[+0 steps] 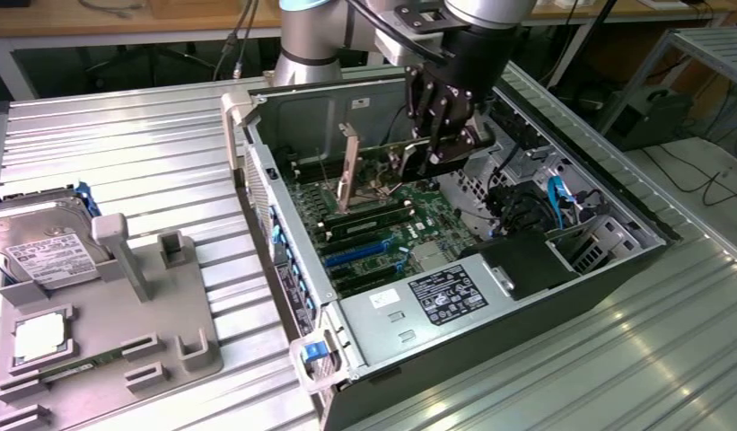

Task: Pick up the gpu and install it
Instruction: 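Insert the gpu into the slot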

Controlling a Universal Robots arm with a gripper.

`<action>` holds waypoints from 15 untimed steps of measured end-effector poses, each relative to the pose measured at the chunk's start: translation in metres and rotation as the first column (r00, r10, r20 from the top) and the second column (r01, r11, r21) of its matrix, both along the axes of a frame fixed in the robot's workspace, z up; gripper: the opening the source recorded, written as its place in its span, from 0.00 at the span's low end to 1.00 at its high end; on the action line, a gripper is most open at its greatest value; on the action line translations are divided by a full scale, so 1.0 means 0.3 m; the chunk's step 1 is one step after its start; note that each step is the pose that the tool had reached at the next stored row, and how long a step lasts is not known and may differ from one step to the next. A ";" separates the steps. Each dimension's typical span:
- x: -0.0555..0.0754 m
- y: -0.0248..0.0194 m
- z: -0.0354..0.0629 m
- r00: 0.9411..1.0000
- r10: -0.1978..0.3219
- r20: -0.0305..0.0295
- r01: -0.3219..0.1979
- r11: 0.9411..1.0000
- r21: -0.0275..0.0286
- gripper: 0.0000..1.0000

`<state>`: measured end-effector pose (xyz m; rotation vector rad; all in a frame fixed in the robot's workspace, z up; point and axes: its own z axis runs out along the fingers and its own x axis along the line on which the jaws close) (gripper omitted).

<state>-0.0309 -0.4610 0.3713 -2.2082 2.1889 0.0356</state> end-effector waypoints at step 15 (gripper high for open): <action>-0.007 0.007 -0.018 1.000 -0.004 0.000 0.004 1.000 0.000 0.28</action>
